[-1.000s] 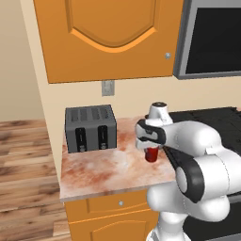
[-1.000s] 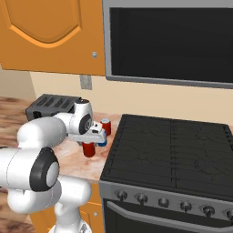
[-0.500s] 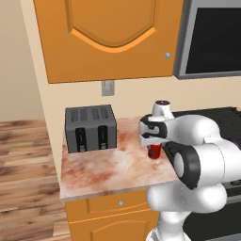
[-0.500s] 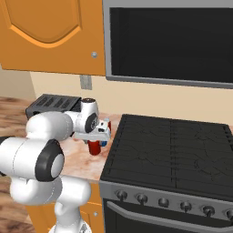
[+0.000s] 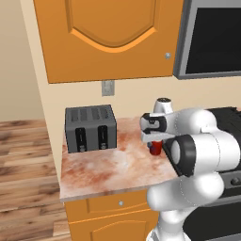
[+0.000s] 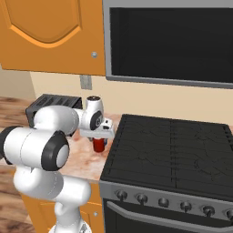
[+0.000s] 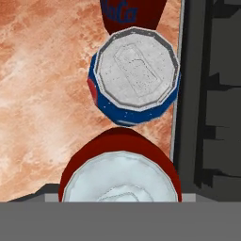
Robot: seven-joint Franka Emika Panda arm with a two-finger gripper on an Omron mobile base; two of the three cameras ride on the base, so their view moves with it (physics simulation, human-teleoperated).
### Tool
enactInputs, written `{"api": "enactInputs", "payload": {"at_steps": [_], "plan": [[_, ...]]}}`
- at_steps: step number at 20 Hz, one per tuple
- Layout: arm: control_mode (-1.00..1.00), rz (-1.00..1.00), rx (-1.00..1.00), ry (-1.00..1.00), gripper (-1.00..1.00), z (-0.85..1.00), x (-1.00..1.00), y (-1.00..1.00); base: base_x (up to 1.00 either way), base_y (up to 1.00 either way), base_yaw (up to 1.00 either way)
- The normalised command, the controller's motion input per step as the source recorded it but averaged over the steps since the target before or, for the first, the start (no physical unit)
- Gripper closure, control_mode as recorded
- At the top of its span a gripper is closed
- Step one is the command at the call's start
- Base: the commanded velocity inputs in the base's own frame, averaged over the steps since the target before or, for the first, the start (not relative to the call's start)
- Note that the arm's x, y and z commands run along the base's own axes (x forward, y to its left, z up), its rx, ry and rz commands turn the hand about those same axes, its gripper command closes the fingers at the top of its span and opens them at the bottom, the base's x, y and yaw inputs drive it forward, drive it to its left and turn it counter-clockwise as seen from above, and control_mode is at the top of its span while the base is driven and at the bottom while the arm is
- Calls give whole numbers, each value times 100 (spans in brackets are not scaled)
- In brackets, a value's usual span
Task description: Four empty soda cans are scattered around the kitchen. Gather all the cans and cluster them next to the stove for recycling.
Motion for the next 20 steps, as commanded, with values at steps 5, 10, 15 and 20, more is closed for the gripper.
{"api": "enactInputs", "payload": {"at_steps": [5,10,15,20], "plan": [[-100,0,0,0,100,0,15,-3,0,0,0],[-100,0,0,0,100,0,5,0,0,0,0],[-100,0,0,0,100,-6,3,0,0,0,0],[-100,0,0,0,100,-15,2,0,0,0,0]]}}
